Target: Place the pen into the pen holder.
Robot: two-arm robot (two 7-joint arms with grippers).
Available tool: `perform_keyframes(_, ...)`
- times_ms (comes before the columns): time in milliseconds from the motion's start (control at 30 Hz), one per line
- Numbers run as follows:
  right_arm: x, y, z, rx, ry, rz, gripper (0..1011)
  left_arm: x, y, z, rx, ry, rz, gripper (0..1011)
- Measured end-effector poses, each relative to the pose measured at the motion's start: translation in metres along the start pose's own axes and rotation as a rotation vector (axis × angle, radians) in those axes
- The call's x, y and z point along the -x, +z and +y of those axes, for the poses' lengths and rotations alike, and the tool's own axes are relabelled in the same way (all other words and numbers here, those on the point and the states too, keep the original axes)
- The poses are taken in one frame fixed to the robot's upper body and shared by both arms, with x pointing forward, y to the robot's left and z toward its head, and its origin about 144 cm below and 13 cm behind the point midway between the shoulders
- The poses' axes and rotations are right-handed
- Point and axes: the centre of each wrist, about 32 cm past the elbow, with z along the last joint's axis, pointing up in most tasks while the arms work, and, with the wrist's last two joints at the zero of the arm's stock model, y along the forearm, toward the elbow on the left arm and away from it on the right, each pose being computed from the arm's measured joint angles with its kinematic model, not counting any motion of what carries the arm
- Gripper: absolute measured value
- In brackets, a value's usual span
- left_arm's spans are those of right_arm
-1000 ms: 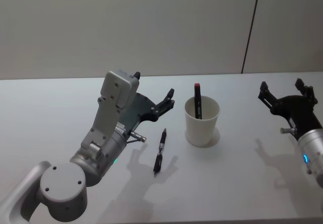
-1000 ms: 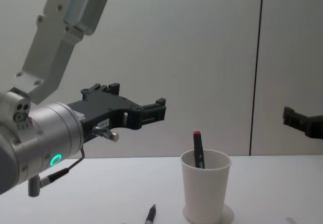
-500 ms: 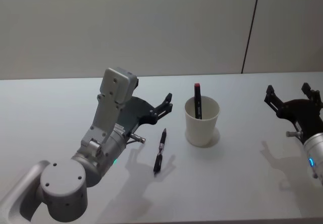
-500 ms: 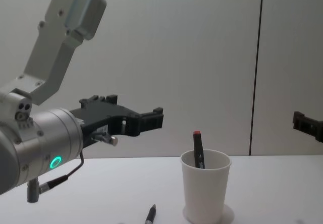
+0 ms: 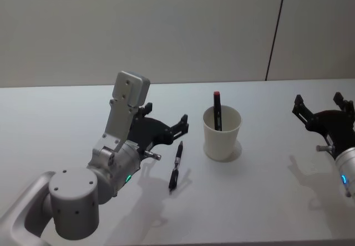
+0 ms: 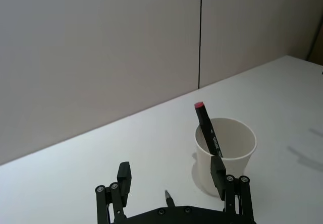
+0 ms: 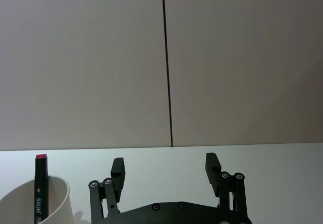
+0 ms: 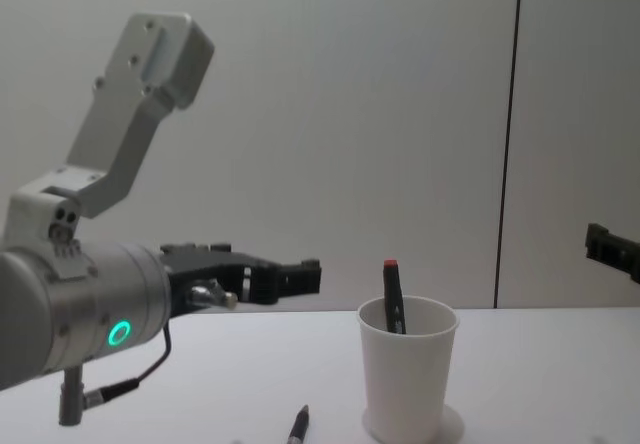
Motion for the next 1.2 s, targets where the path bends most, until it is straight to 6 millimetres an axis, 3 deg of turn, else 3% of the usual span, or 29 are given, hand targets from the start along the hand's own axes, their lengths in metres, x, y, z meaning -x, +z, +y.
perform_keyframes(600,-0.001,0.0,-0.001,0.002,-0.003,0.0,1002,-0.002,-0.002,-0.023,-0.256,-0.034,0.113,1003)
perform_keyframes(1200,-0.001,0.0,-0.001,0.002,-0.003,-0.001,1002,0.0,-0.016,-0.04,-0.439,-0.047,0.101,1003)
